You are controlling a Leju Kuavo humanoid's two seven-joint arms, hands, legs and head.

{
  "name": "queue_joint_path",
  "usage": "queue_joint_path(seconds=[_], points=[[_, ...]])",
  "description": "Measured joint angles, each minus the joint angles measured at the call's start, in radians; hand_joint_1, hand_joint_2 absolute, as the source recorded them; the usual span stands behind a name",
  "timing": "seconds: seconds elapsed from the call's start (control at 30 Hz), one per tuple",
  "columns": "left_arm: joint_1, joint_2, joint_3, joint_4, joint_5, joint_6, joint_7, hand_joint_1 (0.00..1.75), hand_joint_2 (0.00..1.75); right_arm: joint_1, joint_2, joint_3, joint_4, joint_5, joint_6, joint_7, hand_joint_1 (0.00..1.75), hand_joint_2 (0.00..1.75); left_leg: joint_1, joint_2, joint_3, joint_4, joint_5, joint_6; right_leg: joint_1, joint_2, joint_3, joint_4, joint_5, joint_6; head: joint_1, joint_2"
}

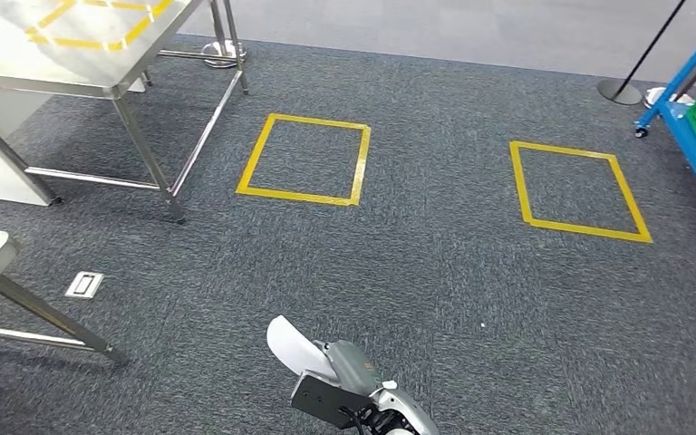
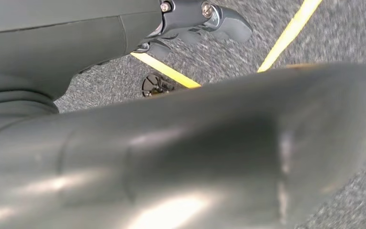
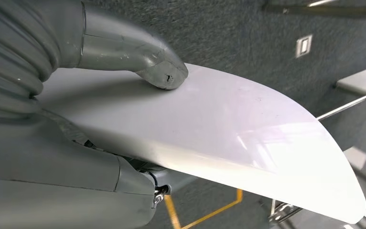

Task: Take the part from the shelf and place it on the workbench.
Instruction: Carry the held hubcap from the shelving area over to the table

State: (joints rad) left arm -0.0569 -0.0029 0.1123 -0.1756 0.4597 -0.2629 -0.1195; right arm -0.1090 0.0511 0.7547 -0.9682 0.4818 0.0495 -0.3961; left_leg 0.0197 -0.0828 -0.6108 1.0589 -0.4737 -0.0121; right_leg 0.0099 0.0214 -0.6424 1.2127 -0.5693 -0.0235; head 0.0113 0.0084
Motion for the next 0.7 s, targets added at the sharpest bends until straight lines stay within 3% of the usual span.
queue_joint_path(seconds=[0.07, 0.1, 0.13, 0.2, 0.27, 0.33, 0.4, 0.43, 0.47, 0.53, 0.6, 0.63, 0.7], points=[[0.000, -0.002, -0.001, 0.000, 0.000, 0.002, 0.000, 0.00, 0.00, -0.001, 0.000, 0.000, 0.001, 0.001, -0.003, 0.005, 1.75, 1.75, 0.002, -0.028, -0.002, -0.002, 0.006, -0.005, 0.014, 0.044, 0.060, -0.129, 0.053, -0.019, 0.000, 0.000], [0.000, -0.004, -0.001, 0.000, 0.000, 0.003, 0.000, 0.00, 0.00, -0.002, -0.001, -0.001, 0.002, 0.002, -0.005, 0.008, 1.75, 1.75, 0.003, -0.039, -0.003, -0.004, 0.009, -0.010, 0.019, 0.057, 0.074, -0.161, 0.062, -0.024, 0.001, 0.000], [0.001, -0.004, -0.002, 0.000, 0.000, 0.003, -0.001, 0.00, 0.00, -0.002, -0.001, -0.001, 0.002, 0.002, -0.007, 0.011, 1.75, 1.75, 0.005, -0.050, -0.005, -0.007, 0.013, -0.015, 0.023, 0.058, 0.078, -0.171, 0.063, -0.026, 0.002, 0.000], [0.004, -0.004, -0.005, 0.000, 0.000, 0.002, -0.002, 0.00, 0.00, -0.003, 0.001, -0.002, 0.002, 0.002, -0.008, 0.013, 1.75, 1.75, 0.004, -0.064, -0.012, -0.013, 0.019, -0.026, 0.021, 0.033, 0.081, -0.185, 0.073, -0.030, 0.004, 0.000], [0.005, -0.003, -0.006, 0.001, 0.000, 0.004, 0.000, 0.00, 0.00, -0.004, 0.006, -0.003, 0.000, 0.004, -0.008, 0.022, 1.75, 1.75, -0.003, -0.021, -0.032, 0.017, -0.006, -0.032, 0.014, 0.006, 0.086, -0.206, 0.086, -0.035, 0.000, 0.000], [0.000, -0.002, -0.007, 0.000, 0.002, 0.009, 0.002, 0.00, 0.00, -0.002, 0.009, -0.003, -0.001, 0.014, -0.010, 0.040, 1.75, 1.75, -0.008, 0.045, -0.076, 0.117, -0.070, -0.037, 0.013, -0.025, 0.087, -0.215, 0.090, -0.041, -0.008, 0.000], [-0.003, -0.001, -0.007, 0.000, 0.003, 0.012, 0.004, 0.00, 0.00, 0.003, 0.009, -0.004, 0.000, 0.021, -0.010, 0.049, 1.75, 1.75, -0.006, 0.069, -0.115, 0.219, -0.114, -0.046, 0.013, -0.059, 0.084, -0.211, 0.088, -0.042, -0.011, 0.000], [-0.003, -0.001, -0.007, 0.000, 0.003, 0.013, 0.005, 0.00, 0.00, 0.004, 0.009, -0.005, -0.001, 0.022, -0.007, 0.049, 1.75, 1.75, -0.003, 0.075, -0.114, 0.229, -0.112, -0.050, 0.012, -0.074, 0.082, -0.209, 0.087, -0.041, -0.011, 0.000], [-0.003, -0.001, -0.007, 0.000, 0.003, 0.013, 0.006, 0.00, 0.00, 0.004, 0.010, -0.005, -0.001, 0.021, -0.001, 0.046, 1.75, 1.75, -0.001, 0.081, -0.094, 0.202, -0.092, -0.055, 0.011, -0.089, 0.080, -0.205, 0.085, -0.038, -0.011, 0.000], [-0.006, 0.000, -0.007, -0.001, 0.002, 0.014, 0.013, 0.00, 0.00, 0.004, 0.011, -0.007, -0.005, 0.022, 0.013, 0.043, 1.75, 1.75, 0.002, 0.121, -0.018, 0.078, -0.041, -0.060, 0.010, -0.115, 0.077, -0.192, 0.077, -0.030, -0.013, 0.000], [-0.013, -0.001, -0.008, -0.001, 0.007, 0.020, 0.016, 0.00, 0.00, 0.003, 0.013, -0.009, -0.010, 0.033, 0.021, 0.047, 1.75, 1.75, 0.002, 0.153, 0.028, -0.002, -0.018, -0.047, 0.014, -0.136, 0.075, -0.177, 0.066, -0.019, -0.012, 0.000], [-0.014, -0.002, -0.008, -0.002, 0.010, 0.024, 0.011, 0.00, 0.00, 0.002, 0.015, -0.010, -0.012, 0.039, 0.024, 0.047, 1.75, 1.75, 0.000, 0.154, 0.029, -0.007, -0.020, -0.036, 0.017, -0.144, 0.075, -0.173, 0.063, -0.014, -0.011, 0.000], [-0.009, -0.008, -0.008, -0.001, 0.014, 0.031, -0.018, 0.00, 0.00, 0.000, 0.020, -0.013, -0.014, 0.043, 0.033, 0.039, 1.75, 1.75, 0.001, 0.130, 0.024, -0.008, -0.015, -0.019, 0.016, -0.157, 0.078, -0.169, 0.059, -0.006, -0.007, 0.000]])
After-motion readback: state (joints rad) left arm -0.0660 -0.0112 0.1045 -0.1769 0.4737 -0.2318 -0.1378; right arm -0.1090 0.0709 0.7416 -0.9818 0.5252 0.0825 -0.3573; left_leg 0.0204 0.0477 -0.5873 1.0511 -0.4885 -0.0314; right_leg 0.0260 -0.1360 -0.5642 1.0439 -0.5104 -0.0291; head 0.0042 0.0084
